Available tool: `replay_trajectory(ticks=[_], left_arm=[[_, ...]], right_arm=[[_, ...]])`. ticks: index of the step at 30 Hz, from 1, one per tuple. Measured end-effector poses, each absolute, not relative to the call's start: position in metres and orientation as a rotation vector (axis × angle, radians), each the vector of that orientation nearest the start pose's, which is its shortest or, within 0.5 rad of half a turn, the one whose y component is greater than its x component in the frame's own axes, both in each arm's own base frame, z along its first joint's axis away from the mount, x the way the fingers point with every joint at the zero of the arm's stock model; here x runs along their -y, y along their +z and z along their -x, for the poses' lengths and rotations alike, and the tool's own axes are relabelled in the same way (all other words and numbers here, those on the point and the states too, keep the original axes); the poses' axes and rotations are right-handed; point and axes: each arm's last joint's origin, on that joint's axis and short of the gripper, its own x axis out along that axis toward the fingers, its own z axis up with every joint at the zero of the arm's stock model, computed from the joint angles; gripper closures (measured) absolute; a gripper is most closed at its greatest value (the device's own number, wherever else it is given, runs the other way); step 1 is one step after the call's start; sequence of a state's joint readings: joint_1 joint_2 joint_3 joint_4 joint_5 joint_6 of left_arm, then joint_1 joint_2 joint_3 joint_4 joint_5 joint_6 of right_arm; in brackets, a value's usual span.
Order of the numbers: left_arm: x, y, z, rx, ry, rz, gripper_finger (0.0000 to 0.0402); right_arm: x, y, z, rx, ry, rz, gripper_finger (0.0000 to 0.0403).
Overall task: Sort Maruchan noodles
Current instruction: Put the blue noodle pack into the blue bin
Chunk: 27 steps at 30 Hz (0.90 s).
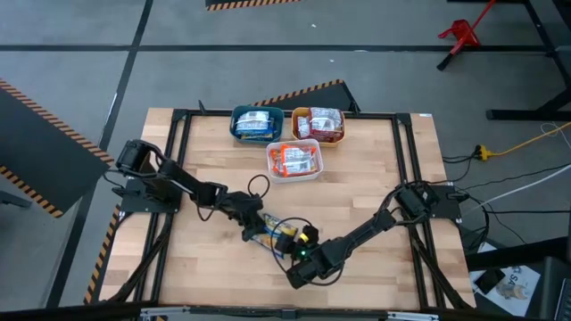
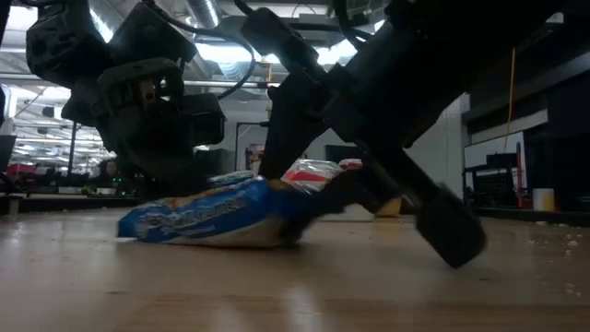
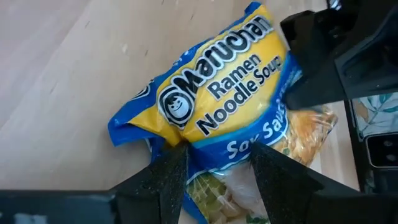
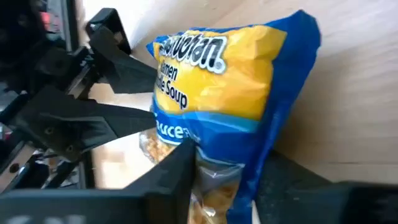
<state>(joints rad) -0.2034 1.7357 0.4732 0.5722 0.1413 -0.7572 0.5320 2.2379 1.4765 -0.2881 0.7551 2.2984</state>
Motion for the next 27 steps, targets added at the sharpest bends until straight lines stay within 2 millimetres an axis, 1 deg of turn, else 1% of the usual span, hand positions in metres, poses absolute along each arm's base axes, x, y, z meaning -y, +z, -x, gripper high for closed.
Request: replay_trajectory(ticks=[4, 7, 10, 14, 19, 22, 24, 27], left_arm=[[0.053, 0.102, -0.260, -0.781, -0.083, 0.759, 0.0228], [0.047, 0.118, -0.256, -0.764, -0.099, 0.790, 0.0228], [0.041, 0.131, -0.251, -0.759, -0.091, 0.802, 0.0228], [0.034, 0.154, -0.242, -0.727, -0.096, 0.825, 0.0228], [0.027, 0.188, -0.225, -0.626, -0.097, 0.873, 0.0228], [0.025, 0.208, -0.215, -0.543, -0.119, 0.918, 0.0227], [0.024, 0.221, -0.207, -0.486, -0.136, 0.951, 0.0228], [0.023, 0.238, -0.195, -0.406, -0.166, 0.991, 0.0228]], right_arm=[[-0.208, 0.110, -0.397, -0.171, -0.918, -1.519, 0.0320], [-0.209, 0.112, -0.397, -0.191, -0.900, -1.492, 0.0344], [-0.209, 0.117, -0.398, -0.203, -0.870, -1.476, 0.0360], [-0.210, 0.125, -0.398, -0.222, -0.841, -1.456, 0.0375], [-0.206, 0.137, -0.399, -0.218, -0.821, -1.433, 0.0386], [-0.197, 0.149, -0.403, -0.224, -0.801, -1.404, 0.0389], [-0.186, 0.161, -0.407, -0.242, -0.779, -1.374, 0.0389], [-0.163, 0.182, -0.415, -0.281, -0.730, -1.303, 0.0390]])
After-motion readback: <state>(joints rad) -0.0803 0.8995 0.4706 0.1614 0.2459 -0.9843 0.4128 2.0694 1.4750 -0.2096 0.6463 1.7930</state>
